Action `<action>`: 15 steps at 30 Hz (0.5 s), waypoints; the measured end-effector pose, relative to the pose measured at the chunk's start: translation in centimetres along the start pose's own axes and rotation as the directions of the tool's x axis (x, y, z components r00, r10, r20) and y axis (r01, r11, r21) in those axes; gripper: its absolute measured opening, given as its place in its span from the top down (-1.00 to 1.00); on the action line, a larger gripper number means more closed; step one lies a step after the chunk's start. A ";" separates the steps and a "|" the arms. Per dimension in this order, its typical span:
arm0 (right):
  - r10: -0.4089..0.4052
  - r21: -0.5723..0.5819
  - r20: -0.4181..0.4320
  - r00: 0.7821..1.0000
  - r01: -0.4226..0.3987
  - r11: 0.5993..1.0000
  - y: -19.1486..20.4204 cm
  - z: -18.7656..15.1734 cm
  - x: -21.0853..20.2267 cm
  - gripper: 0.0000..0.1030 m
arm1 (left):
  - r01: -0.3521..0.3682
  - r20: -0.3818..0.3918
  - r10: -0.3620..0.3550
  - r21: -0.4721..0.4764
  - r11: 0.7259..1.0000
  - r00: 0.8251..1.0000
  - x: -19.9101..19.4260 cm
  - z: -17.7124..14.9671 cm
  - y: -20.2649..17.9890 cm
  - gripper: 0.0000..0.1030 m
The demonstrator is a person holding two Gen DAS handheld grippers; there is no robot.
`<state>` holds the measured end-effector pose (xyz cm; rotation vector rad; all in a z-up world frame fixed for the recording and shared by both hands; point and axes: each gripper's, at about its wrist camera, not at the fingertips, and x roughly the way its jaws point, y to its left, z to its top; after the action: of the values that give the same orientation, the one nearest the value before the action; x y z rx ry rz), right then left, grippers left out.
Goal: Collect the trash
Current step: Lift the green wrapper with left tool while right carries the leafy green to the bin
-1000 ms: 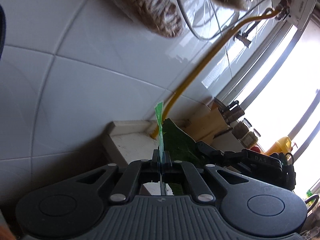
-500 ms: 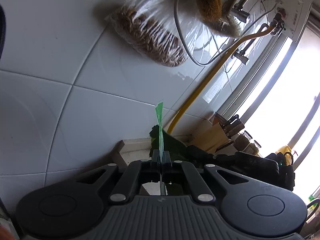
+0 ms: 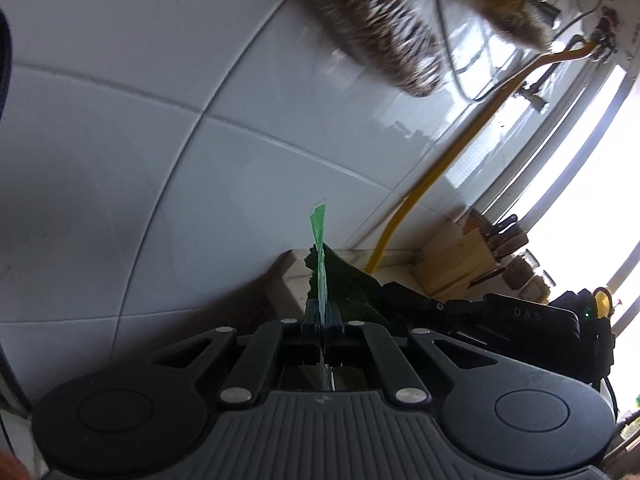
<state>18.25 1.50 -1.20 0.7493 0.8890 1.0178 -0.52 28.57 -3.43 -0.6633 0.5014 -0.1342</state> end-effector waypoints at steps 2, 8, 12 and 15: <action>-0.014 0.015 -0.011 1.000 0.014 1.000 -0.9 -0.1 0.6 0.86 | -0.015 -0.013 0.014 -0.009 1.000 1.000 0.5 -0.2 0.4 0.97; -0.061 0.046 -0.050 0.997 0.064 0.997 -3.4 -0.7 2.2 0.86 | -0.069 -0.059 0.068 -0.026 0.997 0.996 2.3 -1.1 2.0 0.97; -0.094 0.063 -0.077 0.993 0.099 0.993 -5.0 -1.1 3.0 0.85 | -0.122 -0.101 0.119 -0.024 0.992 0.988 3.5 -1.8 3.1 0.97; -0.112 0.072 -0.099 0.989 0.119 0.990 -6.0 -1.3 3.8 0.85 | -0.151 -0.131 0.146 -0.030 0.988 0.981 4.5 -2.3 3.9 0.97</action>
<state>20.38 3.07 -7.93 0.7110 1.0475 0.9257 2.11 29.09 -9.14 -0.6566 0.6776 -0.0258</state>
